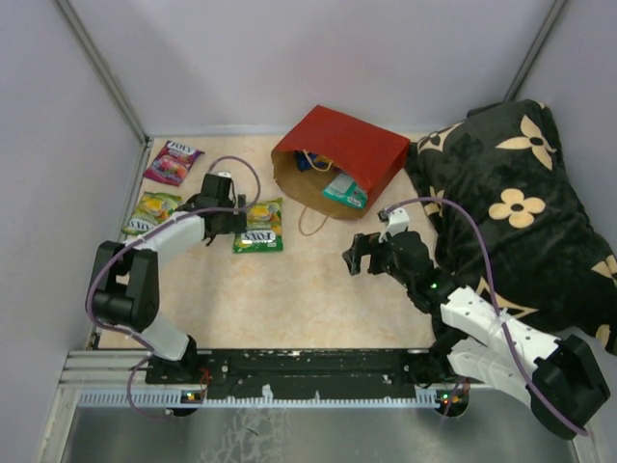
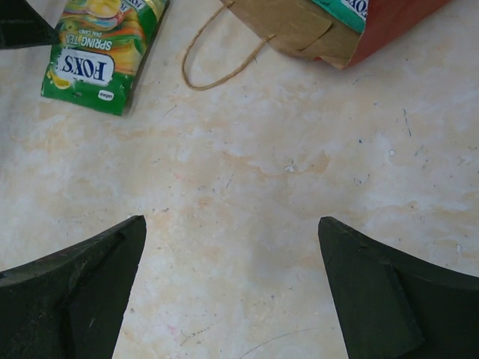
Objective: Take the snacks out of the paper bag
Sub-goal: Place the snack at the center of the board.
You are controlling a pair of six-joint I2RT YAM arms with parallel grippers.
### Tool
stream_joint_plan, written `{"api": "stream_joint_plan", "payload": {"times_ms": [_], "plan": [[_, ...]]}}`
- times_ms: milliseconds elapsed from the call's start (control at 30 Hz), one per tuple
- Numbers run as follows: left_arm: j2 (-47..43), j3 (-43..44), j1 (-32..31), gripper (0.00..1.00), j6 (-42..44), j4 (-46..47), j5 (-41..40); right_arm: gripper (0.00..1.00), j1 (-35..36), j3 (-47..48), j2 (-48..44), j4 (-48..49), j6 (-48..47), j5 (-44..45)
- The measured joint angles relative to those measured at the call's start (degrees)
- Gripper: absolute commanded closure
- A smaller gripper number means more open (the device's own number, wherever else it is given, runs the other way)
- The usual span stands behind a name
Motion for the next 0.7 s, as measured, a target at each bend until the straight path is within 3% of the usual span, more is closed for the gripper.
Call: {"api": "stream_joint_plan", "payload": {"times_ms": [167,267,467,700], "plan": [[4.57,8.72,2.12,0.0,-1.88,-8.17,-13.84,0.01,0.0,-0.83,-0.17,0.55,0.0,-0.66],[4.52,11.82,-0.7,0.0,-2.14,-8.22,-16.83,0.01,0.0,-0.83,-0.63,0.55,0.0,-0.76],[5.14,10.01,-12.63,0.0,-4.15,-1.42,-11.15,0.01,0.0,-0.83,-0.98,0.72,0.0,-0.76],[12.59,6.97,-12.81,0.0,-6.78,3.58,-8.87,0.01,0.0,-0.9,-1.07,0.74,0.0,-0.72]]}}
